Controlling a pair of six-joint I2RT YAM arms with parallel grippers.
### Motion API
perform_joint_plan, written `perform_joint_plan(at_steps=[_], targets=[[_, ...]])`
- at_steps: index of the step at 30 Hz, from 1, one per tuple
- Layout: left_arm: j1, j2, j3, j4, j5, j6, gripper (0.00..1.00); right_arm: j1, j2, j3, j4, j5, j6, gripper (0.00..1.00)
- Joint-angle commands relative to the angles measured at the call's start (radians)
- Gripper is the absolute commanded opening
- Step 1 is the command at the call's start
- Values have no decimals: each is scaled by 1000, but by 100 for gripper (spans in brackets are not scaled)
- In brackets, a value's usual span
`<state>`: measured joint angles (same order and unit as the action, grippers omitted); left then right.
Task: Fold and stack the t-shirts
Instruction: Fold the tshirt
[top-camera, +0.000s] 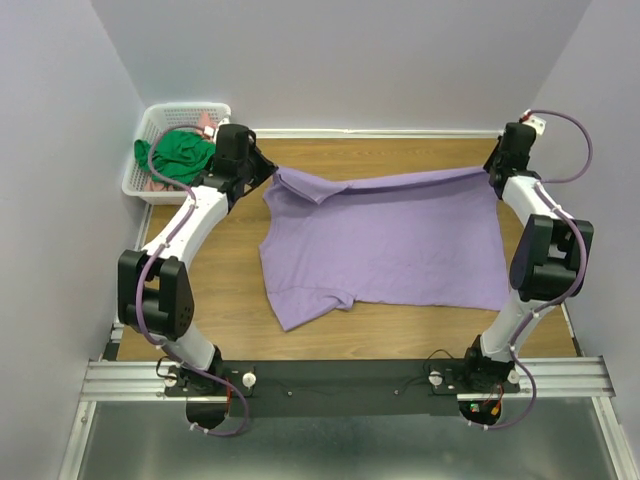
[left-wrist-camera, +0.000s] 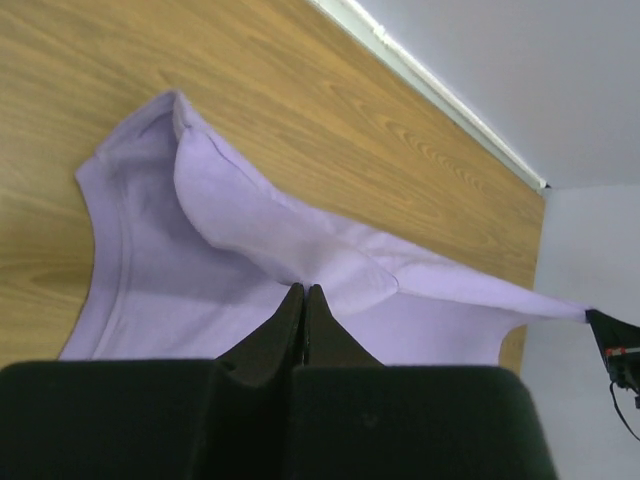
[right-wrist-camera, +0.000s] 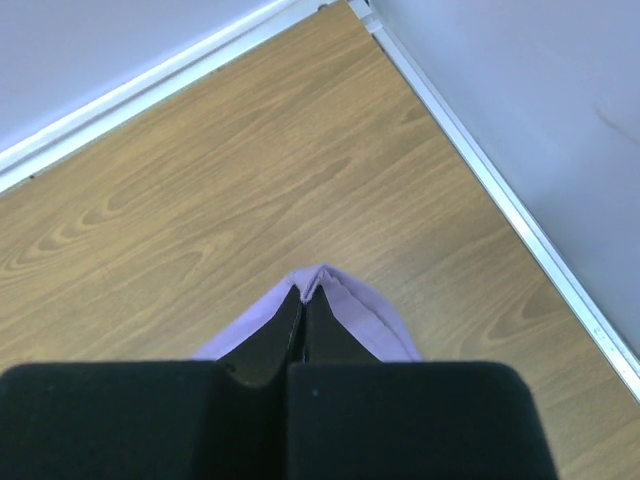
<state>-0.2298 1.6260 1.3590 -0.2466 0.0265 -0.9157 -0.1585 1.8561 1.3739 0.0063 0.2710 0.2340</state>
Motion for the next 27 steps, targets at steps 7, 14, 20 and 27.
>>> perform_joint_plan(at_steps=[7,14,20,27], targets=[[6,-129,-208,72,61,-90,0,-19,-38,-94,-60,68,62,1],[4,-169,-365,127,125,-135,0,-35,-11,-119,-75,54,107,1],[4,-163,-442,150,119,-135,0,-36,14,-108,-85,30,105,1],[-17,-163,-500,173,133,-146,4,-36,29,-122,-108,51,120,1]])
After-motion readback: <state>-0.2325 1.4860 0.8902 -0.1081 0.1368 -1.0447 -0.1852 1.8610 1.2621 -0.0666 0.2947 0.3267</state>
